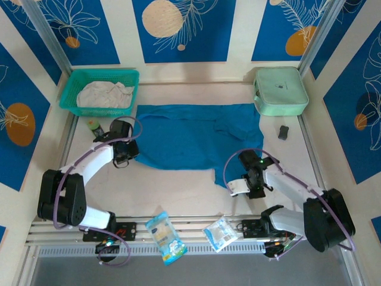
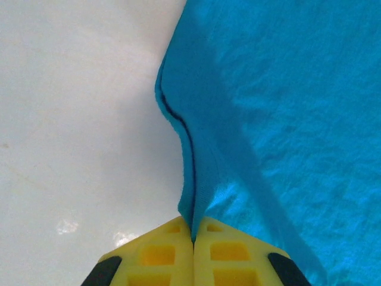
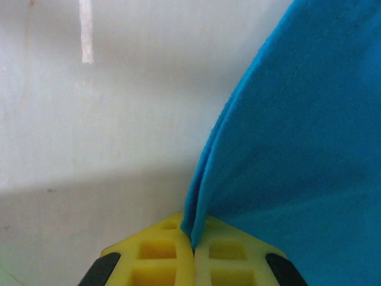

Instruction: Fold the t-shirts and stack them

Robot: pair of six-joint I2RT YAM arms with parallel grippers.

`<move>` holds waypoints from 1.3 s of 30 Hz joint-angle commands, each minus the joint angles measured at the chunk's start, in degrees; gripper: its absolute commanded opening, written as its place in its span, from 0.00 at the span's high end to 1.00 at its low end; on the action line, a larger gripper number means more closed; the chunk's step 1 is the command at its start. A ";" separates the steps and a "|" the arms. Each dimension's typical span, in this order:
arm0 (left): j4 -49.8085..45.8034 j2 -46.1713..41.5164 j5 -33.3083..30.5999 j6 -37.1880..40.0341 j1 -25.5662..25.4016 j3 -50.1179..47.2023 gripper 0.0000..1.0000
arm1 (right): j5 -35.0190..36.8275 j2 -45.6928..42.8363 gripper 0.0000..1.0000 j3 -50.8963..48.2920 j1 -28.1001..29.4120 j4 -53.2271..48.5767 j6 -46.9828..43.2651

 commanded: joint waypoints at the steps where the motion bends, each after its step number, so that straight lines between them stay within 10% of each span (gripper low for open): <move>1: -1.93 -3.02 0.93 0.48 0.26 -1.52 1.00 | 0.00 -5.26 1.00 0.41 0.94 -6.66 1.75; 19: -12.86 -21.89 0.73 -5.14 -0.23 -10.30 1.00 | -0.45 -27.29 1.00 3.30 8.53 -25.45 8.02; 39: -11.26 -12.28 -0.34 -0.88 1.71 -0.31 1.00 | -2.58 -19.56 1.00 13.13 -1.62 1.33 6.75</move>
